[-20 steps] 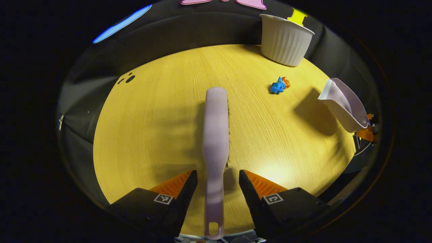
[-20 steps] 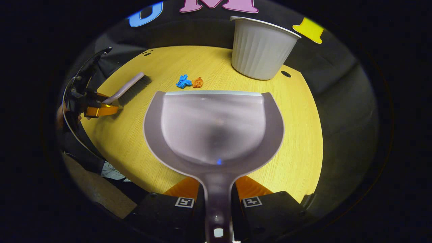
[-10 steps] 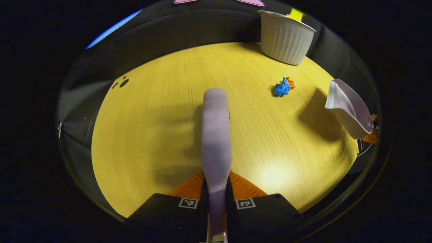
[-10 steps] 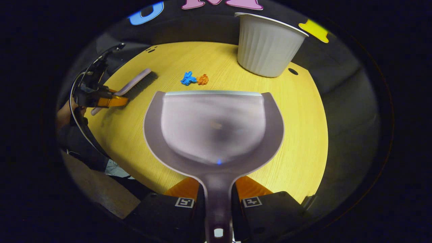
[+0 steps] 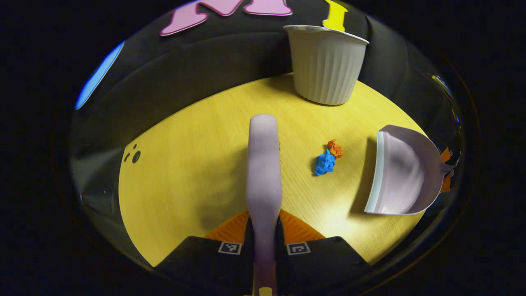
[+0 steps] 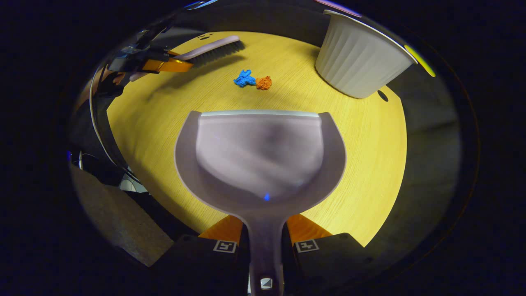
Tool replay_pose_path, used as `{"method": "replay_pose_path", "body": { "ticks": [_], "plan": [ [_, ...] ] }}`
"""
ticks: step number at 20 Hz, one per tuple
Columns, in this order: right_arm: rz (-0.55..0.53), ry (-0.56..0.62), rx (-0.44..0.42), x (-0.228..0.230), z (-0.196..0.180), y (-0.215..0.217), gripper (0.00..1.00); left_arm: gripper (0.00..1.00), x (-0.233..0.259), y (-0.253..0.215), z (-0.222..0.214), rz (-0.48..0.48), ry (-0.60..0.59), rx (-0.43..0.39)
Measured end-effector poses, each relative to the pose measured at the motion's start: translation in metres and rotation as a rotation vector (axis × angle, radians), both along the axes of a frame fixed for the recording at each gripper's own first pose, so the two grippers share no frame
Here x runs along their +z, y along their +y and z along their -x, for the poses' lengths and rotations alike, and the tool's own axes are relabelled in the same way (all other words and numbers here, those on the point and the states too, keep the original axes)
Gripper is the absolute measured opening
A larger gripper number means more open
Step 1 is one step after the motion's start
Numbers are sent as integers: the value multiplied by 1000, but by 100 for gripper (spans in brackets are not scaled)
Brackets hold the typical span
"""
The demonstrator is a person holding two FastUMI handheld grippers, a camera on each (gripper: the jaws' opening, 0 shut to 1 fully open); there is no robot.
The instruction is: Pick up the small broom and dustpan from the desktop, sweep the trash into the dustpan with the broom, and then empty the trash into the garbage bin.
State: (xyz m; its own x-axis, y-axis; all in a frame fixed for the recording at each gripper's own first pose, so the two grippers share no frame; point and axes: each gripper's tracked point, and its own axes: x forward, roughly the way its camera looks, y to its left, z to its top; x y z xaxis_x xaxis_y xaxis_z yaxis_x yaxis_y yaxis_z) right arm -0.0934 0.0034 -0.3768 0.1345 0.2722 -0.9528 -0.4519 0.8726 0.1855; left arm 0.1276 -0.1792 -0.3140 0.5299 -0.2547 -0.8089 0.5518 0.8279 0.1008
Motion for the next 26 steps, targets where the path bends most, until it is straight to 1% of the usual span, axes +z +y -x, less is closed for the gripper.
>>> {"method": "replay_pose_path", "body": {
  "ticks": [2,5,8,10,14,16,17,18,21,23,26],
  "plan": [
    [2,23,4,-3,0,-1,37,25,-5,-15,-6,-22,5,-43],
    [13,39,17,-10,-4,-2,37,25,-16,-36,-9,-39,44,-94],
    [35,43,42,-15,-7,-7,37,25,-28,-52,-5,-54,91,-149],
    [43,38,58,-18,-9,-9,37,25,-31,-65,2,-45,116,-190],
    [34,33,75,-17,-12,-9,37,25,-24,-90,26,16,176,-265],
    [29,24,85,-18,-14,-9,37,25,-21,-106,45,71,231,-310],
    [28,21,89,-18,-14,-9,37,23,-19,-115,56,97,259,-332],
    [28,18,93,-18,-15,-10,37,25,-14,-120,65,123,282,-355],
    [19,-9,88,-19,-18,-10,37,25,7,-144,92,203,337,-412],
    [3,-39,66,-20,-19,-6,37,25,16,-146,92,234,348,-415],
    [-24,-78,2,-23,-19,-2,37,25,37,-145,89,257,291,-361]
  ]
}}
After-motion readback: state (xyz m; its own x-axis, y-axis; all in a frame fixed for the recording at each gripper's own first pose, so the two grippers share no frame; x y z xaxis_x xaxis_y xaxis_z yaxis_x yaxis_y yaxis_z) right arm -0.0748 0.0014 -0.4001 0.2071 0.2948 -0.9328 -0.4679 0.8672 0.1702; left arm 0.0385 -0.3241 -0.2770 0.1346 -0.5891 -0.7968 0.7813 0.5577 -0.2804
